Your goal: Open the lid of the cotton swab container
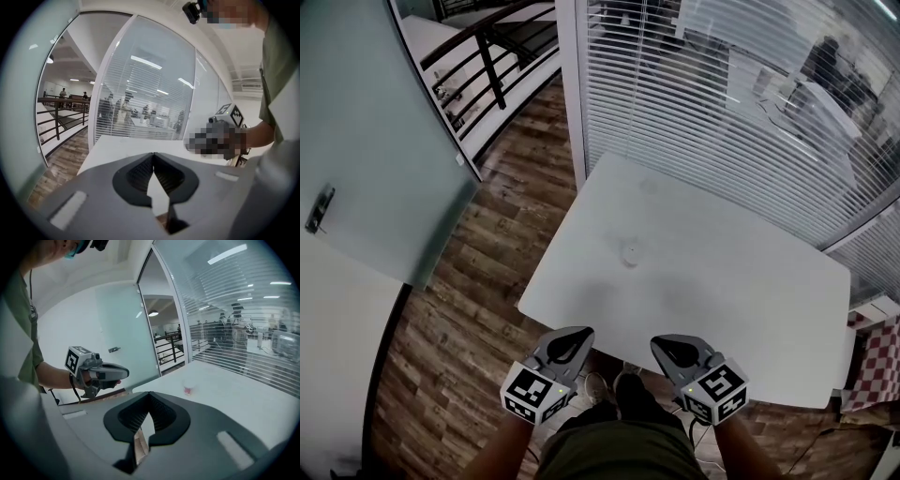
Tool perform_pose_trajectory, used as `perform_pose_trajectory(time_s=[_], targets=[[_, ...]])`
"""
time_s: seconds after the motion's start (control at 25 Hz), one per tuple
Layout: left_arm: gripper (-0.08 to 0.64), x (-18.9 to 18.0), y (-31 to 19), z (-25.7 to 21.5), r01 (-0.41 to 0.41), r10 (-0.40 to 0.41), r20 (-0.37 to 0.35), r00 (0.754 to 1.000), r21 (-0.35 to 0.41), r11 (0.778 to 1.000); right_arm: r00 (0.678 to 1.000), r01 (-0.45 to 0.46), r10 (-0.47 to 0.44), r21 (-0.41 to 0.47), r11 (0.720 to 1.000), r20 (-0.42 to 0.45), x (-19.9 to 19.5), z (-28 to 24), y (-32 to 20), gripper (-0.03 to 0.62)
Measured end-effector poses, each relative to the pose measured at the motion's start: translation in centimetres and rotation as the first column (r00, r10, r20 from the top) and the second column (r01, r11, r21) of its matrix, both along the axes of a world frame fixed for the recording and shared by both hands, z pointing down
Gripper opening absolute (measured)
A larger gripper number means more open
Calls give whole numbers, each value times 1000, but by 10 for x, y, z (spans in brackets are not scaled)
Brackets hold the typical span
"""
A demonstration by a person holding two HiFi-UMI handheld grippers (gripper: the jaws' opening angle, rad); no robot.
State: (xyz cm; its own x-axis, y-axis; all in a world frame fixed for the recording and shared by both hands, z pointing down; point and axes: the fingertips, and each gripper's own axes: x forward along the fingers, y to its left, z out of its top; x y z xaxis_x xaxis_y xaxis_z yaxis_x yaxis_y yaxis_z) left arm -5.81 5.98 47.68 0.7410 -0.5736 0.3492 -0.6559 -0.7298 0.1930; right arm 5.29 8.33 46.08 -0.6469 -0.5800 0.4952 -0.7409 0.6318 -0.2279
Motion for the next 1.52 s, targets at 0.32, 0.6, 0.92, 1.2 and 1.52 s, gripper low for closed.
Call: perform_pose_trajectory(time_s=[0.32,0.6,0.92,1.2,1.52], targets=[[9,30,-60,21,33,-32,12,999,-19,999,999,32,-31,-42,999,10,30,16,-46,5],[38,52,-94,58,44,-41,57,998,-53,998,997,69,-64,-92,993,52,48,39,-71,5],[94,71,-135,107,23,-13,146,989,-70,997,992,101,-89,-135,986,91,62,66,-95,5],[154,80,-152,137,-50,64,218,974,-72,996,993,103,-89,-200,974,79,74,89,-94,5],[201,90,-165,156,-176,185,300,936,-57,983,995,82,-64,-235,969,82,63,102,-92,5]])
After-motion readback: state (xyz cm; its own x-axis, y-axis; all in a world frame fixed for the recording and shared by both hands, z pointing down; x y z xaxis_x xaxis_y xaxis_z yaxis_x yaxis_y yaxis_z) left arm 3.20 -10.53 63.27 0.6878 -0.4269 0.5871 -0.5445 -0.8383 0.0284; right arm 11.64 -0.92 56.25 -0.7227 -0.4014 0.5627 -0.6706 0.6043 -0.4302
